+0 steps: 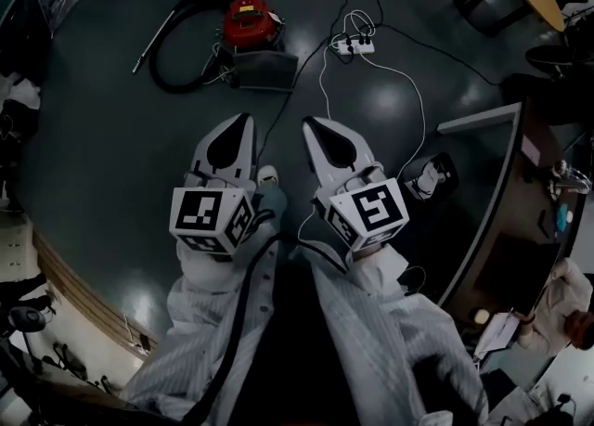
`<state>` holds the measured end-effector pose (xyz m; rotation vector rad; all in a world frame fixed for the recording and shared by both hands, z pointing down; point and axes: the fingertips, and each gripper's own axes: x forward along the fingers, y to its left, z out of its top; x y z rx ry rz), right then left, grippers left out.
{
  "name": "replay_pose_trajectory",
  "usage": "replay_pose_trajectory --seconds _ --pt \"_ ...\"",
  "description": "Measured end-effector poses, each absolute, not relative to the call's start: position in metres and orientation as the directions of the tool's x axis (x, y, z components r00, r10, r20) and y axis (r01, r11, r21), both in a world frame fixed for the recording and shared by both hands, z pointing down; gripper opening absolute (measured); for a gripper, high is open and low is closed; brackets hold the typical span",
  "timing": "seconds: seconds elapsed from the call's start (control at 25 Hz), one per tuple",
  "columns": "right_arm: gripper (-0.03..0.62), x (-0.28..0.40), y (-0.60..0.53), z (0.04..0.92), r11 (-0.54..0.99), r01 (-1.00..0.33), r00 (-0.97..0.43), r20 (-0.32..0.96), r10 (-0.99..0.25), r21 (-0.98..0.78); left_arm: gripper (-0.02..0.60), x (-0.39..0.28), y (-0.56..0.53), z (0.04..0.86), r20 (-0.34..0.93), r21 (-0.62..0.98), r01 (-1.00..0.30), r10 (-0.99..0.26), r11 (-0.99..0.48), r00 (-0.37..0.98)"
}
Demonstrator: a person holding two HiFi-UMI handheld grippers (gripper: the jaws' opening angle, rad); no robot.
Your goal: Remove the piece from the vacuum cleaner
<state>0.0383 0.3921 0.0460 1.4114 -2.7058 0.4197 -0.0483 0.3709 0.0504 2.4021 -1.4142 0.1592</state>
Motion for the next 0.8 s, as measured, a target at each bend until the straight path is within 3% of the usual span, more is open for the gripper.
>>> replay_pose_trajectory --seconds 0.4,0.8 --pt "0.002 0.03 0.214 0.094 0.485 -0.839 -0.541 0.279 -0.793 -0.248 0.003 -0.064 0.203 0.11 0.398 0.223 -0.866 -0.769 -0.448 0.5" --pt "0.002 0.053 0.031 0.209 0.597 -0.764 -0.638 0.422 -0.644 -0.246 0.003 -0.049 0.046 0.22 0.54 0.216 -0.92 -0.745 -0.328 0.392"
